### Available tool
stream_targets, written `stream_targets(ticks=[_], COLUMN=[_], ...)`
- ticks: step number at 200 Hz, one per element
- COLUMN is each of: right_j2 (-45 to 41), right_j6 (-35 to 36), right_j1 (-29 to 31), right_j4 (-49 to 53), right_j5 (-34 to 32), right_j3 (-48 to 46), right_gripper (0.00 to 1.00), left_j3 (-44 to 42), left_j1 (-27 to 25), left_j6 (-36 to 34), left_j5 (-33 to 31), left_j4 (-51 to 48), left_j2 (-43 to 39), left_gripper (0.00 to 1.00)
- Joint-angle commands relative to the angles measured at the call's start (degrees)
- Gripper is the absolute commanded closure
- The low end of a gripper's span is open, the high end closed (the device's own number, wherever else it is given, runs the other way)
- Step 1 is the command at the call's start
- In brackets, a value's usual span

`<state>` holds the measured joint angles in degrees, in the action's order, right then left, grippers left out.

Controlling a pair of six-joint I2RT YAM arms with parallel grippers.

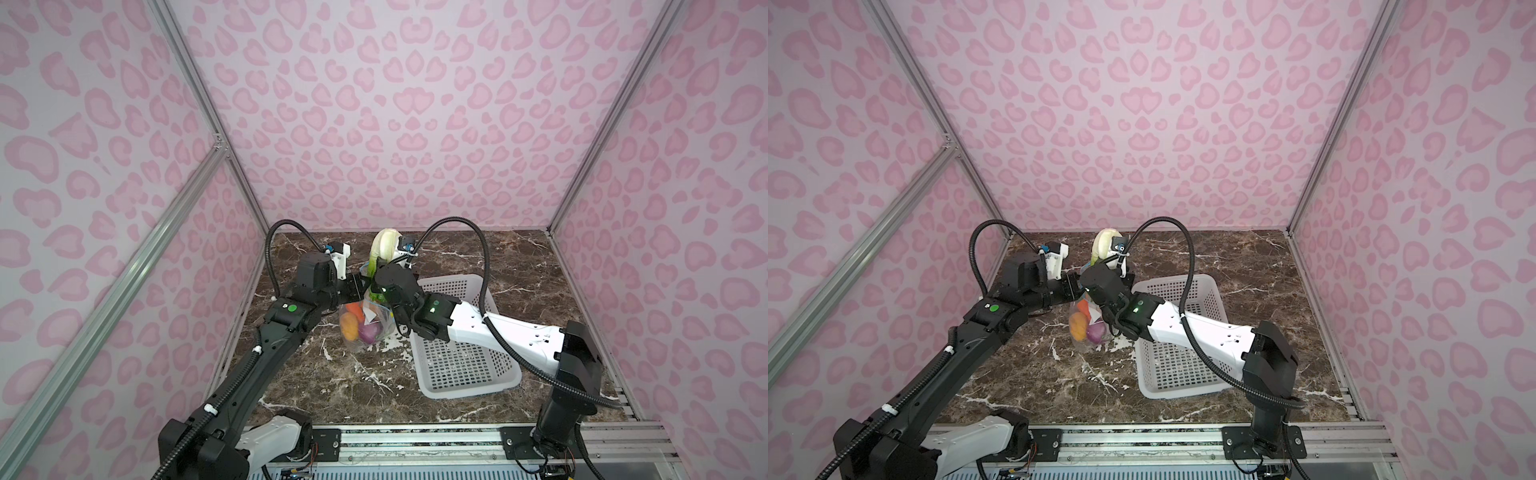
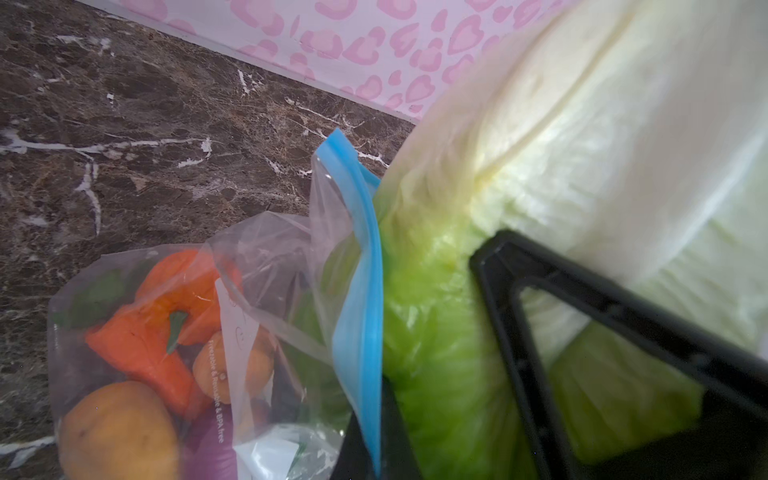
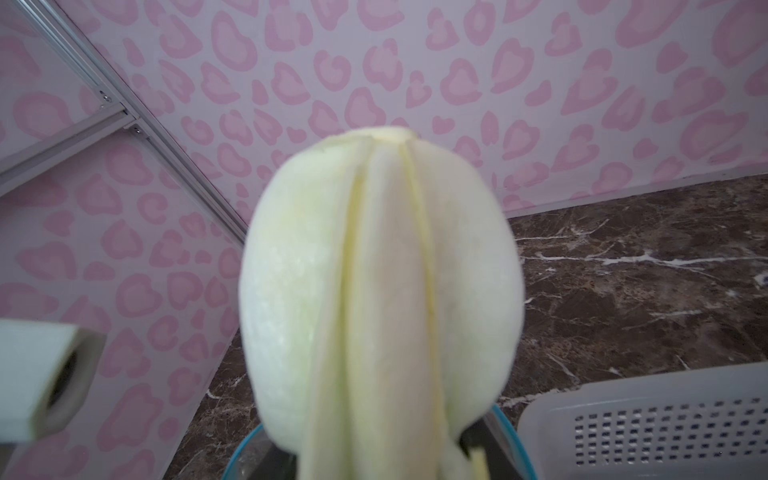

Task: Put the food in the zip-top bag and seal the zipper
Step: 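Carry the lettuce over the bag mouth held by the left gripper, then push the lettuce down into the bag with the right gripper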

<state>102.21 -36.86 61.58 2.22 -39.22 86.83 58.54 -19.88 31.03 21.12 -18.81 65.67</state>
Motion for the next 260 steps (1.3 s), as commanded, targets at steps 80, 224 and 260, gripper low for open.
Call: stream_targets(ticks=[80, 224, 260], right_j2=[-2.4, -5.4, -6.7], right_j6=[17.7, 8.9, 8.8], right_j1=[1.4, -6.2, -8.3], right_j4=[-34.9, -19.7, -21.4], right_j5=[2.0, 36.8, 49.6], right_j3=[-21.2, -19.4, -20.6], right_gripper=[1.0, 0.28, 0.01], left_j3=[0.4, -0.4, -0.5], left_j1=[1.0, 3.5, 3.7], left_j6=[0.9, 2.0, 2.0], left_j5=[2.0, 0.6, 0.5], left_j4=[3.0, 3.7, 3.8], left_j2=[-1.0, -2.6, -2.4], left_gripper=[0.97, 0.97, 0.97])
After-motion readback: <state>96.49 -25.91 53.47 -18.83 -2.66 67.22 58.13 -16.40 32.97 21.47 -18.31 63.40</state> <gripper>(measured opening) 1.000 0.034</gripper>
